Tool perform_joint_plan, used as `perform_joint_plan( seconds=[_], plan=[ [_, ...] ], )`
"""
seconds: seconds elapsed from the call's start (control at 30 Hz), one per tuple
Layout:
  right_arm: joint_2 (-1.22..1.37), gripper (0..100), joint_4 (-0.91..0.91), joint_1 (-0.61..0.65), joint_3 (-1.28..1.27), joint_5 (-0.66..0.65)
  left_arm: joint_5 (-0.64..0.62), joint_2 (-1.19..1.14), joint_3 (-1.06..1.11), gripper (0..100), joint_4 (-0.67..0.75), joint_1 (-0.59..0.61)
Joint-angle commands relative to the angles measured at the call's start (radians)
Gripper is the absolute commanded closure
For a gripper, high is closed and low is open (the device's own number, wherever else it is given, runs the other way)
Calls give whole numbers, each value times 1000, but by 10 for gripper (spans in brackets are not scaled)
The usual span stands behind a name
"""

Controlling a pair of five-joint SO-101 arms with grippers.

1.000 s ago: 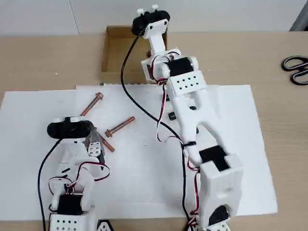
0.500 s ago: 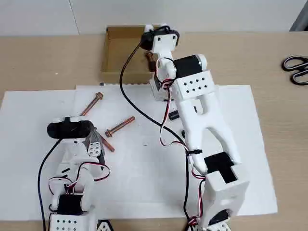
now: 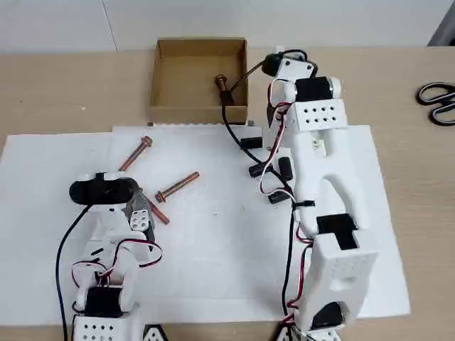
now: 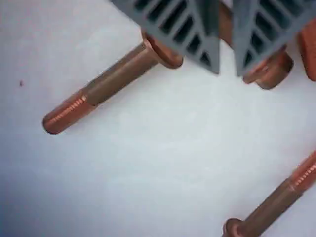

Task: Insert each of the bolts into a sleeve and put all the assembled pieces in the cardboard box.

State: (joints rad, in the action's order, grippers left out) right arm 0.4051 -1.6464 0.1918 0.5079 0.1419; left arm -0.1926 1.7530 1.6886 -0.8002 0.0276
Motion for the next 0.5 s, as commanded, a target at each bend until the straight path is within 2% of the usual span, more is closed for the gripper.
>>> perform_joint_plan(
  seconds=[0.0, 0.33, 0.47],
  plan=[
    [15, 809, -8, -8, 41, -35, -2, 11, -4, 994, -8, 6],
    [94, 809, -7, -13, 41, -259, -2, 11, -4, 994, -8, 6],
    [142, 809, 1, -16, 41, -272, -2, 11, -4, 994, -8, 6]
  ],
)
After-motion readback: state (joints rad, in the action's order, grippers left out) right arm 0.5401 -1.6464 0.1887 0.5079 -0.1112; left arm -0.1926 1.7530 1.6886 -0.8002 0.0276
